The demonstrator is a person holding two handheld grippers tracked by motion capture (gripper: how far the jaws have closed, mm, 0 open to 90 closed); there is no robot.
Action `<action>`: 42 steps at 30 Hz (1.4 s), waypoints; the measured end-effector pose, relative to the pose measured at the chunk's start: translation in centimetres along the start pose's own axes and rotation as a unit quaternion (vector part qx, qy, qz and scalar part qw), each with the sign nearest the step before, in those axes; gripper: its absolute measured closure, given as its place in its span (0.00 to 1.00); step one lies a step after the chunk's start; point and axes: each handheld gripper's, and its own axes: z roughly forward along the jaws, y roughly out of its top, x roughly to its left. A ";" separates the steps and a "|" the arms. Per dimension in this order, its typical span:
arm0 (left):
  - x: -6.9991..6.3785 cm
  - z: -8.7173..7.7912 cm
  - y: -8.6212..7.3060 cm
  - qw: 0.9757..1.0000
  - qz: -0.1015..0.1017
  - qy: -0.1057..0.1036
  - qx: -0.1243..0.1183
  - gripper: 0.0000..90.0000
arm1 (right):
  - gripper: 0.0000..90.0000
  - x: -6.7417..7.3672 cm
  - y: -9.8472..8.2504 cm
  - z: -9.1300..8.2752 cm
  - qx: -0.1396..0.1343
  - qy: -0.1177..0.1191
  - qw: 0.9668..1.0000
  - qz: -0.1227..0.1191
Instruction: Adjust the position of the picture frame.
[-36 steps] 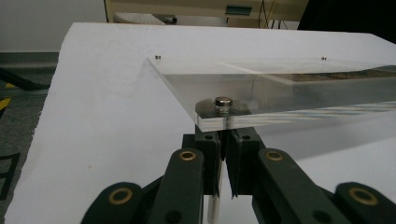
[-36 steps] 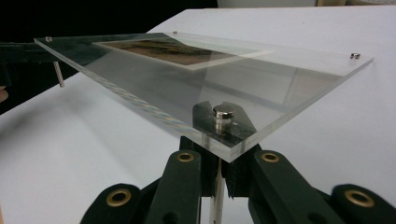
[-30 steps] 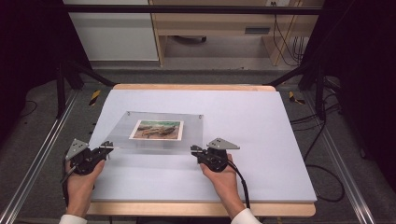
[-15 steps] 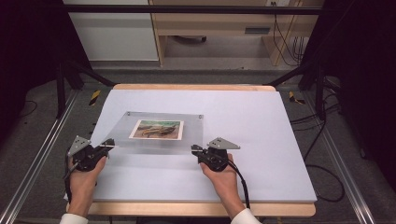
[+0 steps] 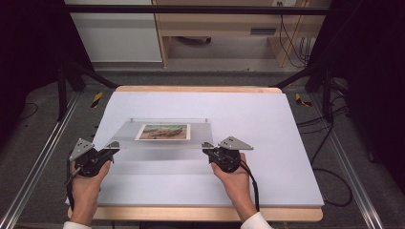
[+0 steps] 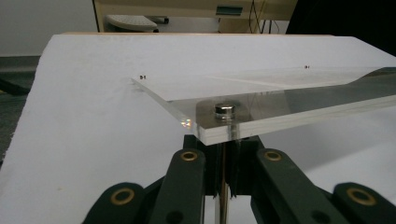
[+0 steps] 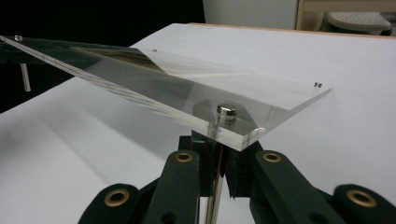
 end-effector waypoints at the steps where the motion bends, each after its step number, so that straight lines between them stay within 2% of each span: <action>1: -0.4 0.0 0.2 1.000 -0.002 -0.002 -0.002 0.93 | 0.93 -0.1 0.1 -0.2 0.000 -0.001 1.000 0.000; 4: -1.1 0.1 0.6 1.000 0.003 -0.003 -0.006 0.93 | 0.93 -0.6 0.2 -0.8 -0.004 -0.008 1.000 0.000; 8: -2.7 0.5 1.3 1.000 0.016 -0.013 -0.019 0.93 | 0.93 -1.5 0.6 -2.0 -0.011 -0.017 1.000 0.002; 9: -2.7 0.5 1.3 1.000 0.016 -0.013 -0.019 0.93 | 0.93 -1.5 0.6 -2.0 -0.011 -0.017 1.000 0.002; 13: -4.4 1.5 2.1 0.999 0.024 -0.025 -0.028 0.93 | 0.93 -2.8 1.0 -3.6 -0.017 -0.025 1.000 0.001; 14: -5.1 2.0 2.5 0.999 0.028 -0.029 -0.032 0.93 | 0.93 -3.4 1.2 -4.3 -0.022 -0.032 0.999 0.003; 15: -5.1 2.0 2.5 0.999 0.028 -0.029 -0.032 0.93 | 0.93 -3.4 1.2 -4.3 -0.022 -0.032 0.999 0.003; 16: -5.8 2.7 2.7 0.998 0.032 -0.034 -0.036 0.93 | 0.93 -4.1 1.3 -4.9 -0.025 -0.037 0.999 0.003; 17: -5.8 2.7 2.7 0.998 0.032 -0.034 -0.036 0.93 | 0.93 -4.1 1.3 -4.9 -0.025 -0.037 0.999 0.003; 21: -7.2 4.3 2.8 0.998 0.030 -0.047 -0.034 0.93 | 0.93 -5.6 1.3 -6.1 -0.027 -0.051 0.998 0.003; 28: -7.7 5.7 2.5 0.998 0.031 -0.051 -0.035 0.93 | 0.93 -6.7 1.1 -6.5 -0.025 -0.060 0.998 0.008; 32: -8.1 6.4 1.9 0.998 0.033 -0.053 -0.032 0.92 | 0.93 -7.2 0.8 -6.6 -0.022 -0.073 0.997 0.011; 42: -8.2 6.3 1.4 0.998 0.031 -0.049 -0.038 0.92 | 0.93 -7.3 0.6 -6.6 -0.020 -0.072 0.997 0.011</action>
